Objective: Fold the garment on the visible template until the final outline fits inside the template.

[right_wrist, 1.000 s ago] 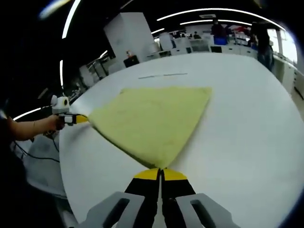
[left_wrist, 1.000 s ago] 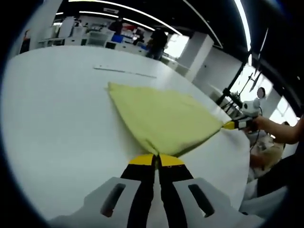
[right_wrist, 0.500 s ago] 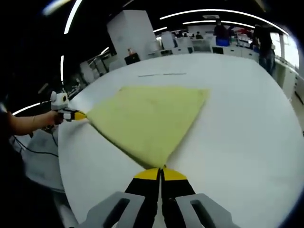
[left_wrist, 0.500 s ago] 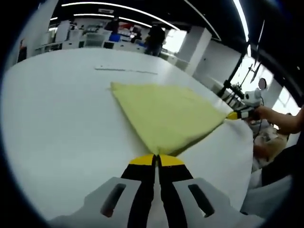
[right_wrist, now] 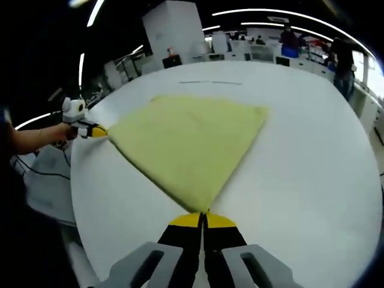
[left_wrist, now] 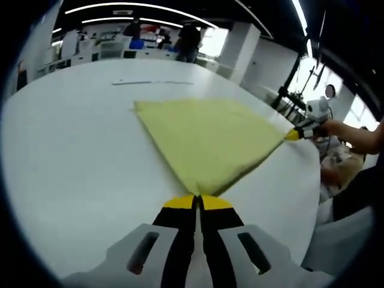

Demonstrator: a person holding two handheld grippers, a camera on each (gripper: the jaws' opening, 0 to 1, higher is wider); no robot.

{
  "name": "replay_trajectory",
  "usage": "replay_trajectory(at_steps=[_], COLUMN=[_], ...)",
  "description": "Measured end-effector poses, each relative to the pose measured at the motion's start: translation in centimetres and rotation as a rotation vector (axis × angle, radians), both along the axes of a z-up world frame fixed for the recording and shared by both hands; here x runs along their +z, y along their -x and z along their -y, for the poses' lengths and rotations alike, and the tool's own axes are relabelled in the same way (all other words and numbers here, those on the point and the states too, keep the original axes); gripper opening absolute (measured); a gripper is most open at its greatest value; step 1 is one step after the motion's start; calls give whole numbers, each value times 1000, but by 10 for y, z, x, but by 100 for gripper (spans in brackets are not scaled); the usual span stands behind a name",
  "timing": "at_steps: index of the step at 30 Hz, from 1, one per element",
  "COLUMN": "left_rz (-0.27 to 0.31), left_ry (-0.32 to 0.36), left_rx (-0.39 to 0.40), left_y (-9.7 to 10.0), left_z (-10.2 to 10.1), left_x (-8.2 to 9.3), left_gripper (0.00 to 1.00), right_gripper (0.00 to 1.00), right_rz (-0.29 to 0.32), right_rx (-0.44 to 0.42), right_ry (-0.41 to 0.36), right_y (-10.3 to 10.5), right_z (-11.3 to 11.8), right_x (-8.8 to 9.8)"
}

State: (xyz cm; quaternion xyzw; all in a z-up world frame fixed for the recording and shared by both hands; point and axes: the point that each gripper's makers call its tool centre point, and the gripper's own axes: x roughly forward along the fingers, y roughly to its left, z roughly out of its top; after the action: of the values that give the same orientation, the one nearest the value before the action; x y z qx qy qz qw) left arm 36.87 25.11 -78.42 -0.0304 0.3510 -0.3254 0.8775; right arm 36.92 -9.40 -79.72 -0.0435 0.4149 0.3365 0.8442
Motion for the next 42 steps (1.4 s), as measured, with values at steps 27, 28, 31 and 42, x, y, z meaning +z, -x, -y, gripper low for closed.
replay_trajectory(at_steps=[27, 28, 31, 42], left_rz=[-15, -15, -13, 1], left_ry=[-19, -19, -20, -27], left_rx=[-19, -20, -13, 15], left_y=[43, 45, 47, 48], left_z=[8, 8, 10, 6], left_x=[-1, -1, -1, 0], left_gripper=[0, 0, 0, 0], right_gripper=[0, 0, 0, 0], right_rz=[0, 1, 2, 10], right_rx=[0, 0, 2, 12], right_ry=[7, 8, 12, 18], right_y=[42, 42, 43, 49], right_z=[10, 10, 11, 9], right_x=[1, 1, 1, 0])
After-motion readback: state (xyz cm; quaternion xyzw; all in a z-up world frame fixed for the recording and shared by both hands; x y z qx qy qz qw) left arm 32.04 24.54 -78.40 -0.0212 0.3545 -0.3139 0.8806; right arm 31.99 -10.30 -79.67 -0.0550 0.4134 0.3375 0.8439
